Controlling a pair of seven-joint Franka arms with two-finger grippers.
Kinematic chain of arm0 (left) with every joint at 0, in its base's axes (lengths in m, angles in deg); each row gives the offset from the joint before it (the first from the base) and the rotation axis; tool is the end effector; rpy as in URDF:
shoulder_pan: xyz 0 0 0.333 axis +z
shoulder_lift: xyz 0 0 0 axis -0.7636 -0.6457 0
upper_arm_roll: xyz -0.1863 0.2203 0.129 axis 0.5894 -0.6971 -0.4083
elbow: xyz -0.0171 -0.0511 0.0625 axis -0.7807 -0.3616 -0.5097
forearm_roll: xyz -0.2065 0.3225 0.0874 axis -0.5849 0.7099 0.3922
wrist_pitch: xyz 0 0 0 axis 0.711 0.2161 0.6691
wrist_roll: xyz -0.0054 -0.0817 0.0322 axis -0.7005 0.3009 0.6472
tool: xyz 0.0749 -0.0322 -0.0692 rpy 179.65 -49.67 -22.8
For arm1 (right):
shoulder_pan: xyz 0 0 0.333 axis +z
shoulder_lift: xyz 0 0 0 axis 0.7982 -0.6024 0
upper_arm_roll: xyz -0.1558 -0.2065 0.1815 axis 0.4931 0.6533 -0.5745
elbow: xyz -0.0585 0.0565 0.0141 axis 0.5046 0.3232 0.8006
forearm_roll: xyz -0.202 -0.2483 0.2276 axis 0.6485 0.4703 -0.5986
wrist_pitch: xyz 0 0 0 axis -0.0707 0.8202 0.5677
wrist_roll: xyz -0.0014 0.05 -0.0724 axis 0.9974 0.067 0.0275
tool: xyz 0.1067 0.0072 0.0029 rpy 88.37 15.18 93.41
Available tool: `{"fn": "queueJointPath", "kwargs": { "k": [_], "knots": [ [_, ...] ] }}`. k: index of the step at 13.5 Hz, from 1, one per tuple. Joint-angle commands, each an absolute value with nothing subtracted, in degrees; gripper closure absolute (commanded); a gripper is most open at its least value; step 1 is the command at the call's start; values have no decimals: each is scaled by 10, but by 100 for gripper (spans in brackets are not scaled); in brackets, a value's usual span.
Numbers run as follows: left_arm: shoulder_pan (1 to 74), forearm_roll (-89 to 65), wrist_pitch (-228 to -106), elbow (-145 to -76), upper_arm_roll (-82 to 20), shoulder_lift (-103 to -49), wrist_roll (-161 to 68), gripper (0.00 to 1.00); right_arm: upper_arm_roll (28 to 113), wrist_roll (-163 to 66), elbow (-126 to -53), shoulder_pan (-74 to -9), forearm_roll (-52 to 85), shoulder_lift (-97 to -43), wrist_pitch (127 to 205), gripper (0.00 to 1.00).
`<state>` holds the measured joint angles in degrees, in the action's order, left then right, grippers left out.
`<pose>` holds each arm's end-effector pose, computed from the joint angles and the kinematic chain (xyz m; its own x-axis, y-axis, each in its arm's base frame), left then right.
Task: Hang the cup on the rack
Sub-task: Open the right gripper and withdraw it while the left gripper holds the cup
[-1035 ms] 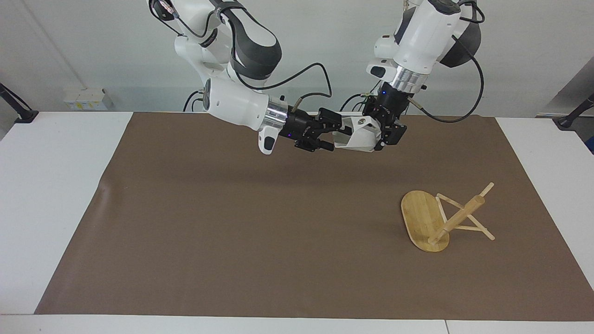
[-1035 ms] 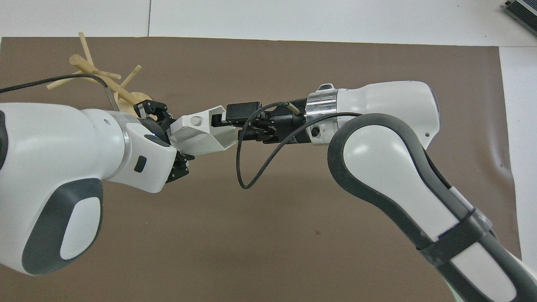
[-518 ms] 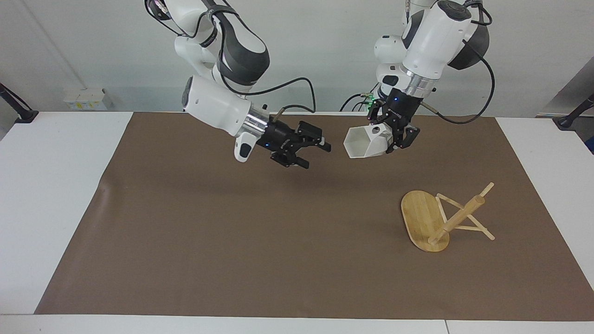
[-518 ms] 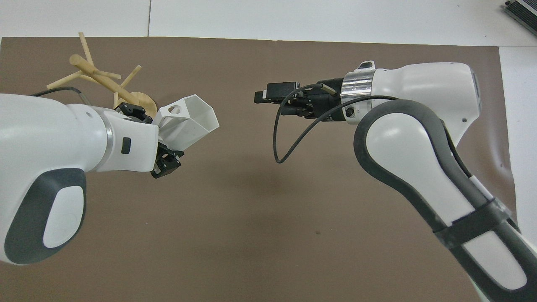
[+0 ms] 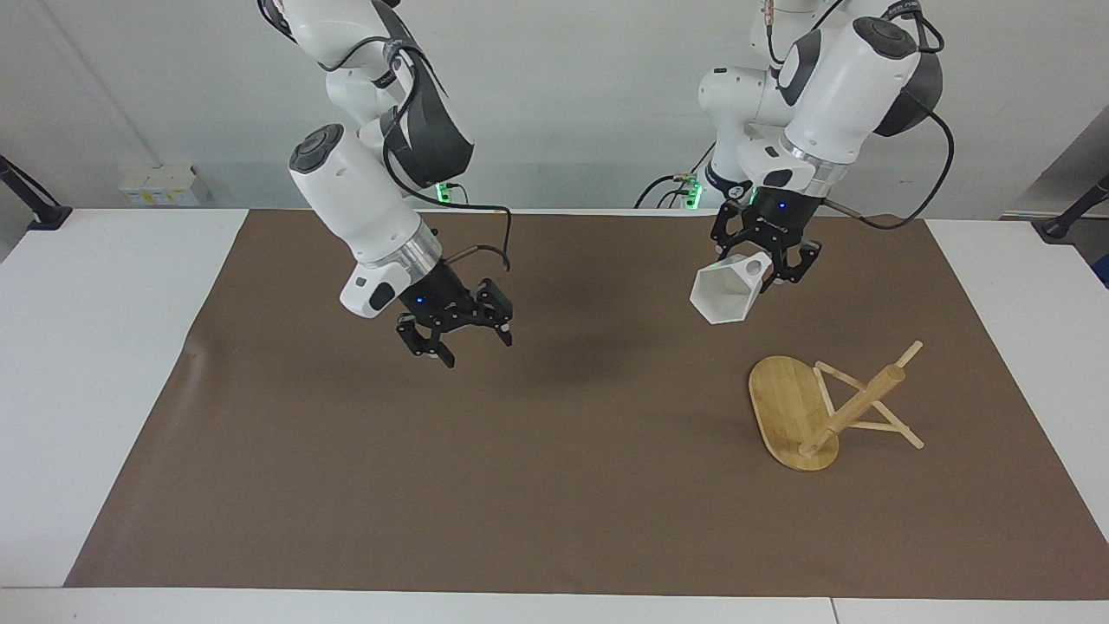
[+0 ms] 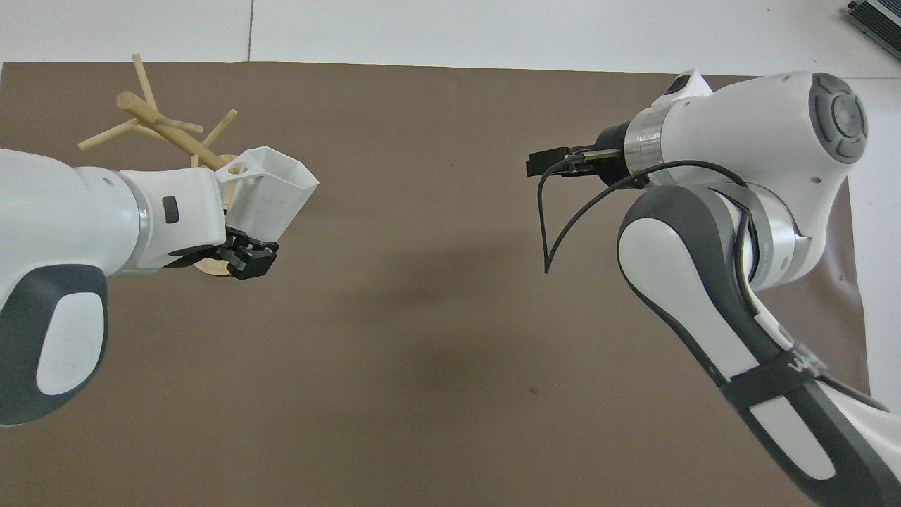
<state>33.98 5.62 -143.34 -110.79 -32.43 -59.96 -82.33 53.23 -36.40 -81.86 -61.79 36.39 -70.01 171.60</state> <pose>0.5215 -0.1713 0.5578 0.7970 -0.5630 0.2187 -0.5852 -0.8095 0.0486 0.6353 0.1626 0.4875 0.9781 0.0720 0.1951 0.1279 -0.9482 -0.2909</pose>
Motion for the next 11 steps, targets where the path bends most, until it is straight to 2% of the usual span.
{"fn": "queueJointPath", "kwargs": {
  "k": [1,7,11],
  "knots": [
    [352,97,-1429,-1115,-320,-601,-767,100,562,-344,-819,-618,448,-676,1626,0],
    [367,129,-1428,-1088,-320,-657,-694,100,645,-344,-718,-619,499,-673,1413,0],
    [366,129,-1426,-1055,-319,-692,-672,100,708,-347,-690,-623,488,-657,1354,0]
  ]
}}
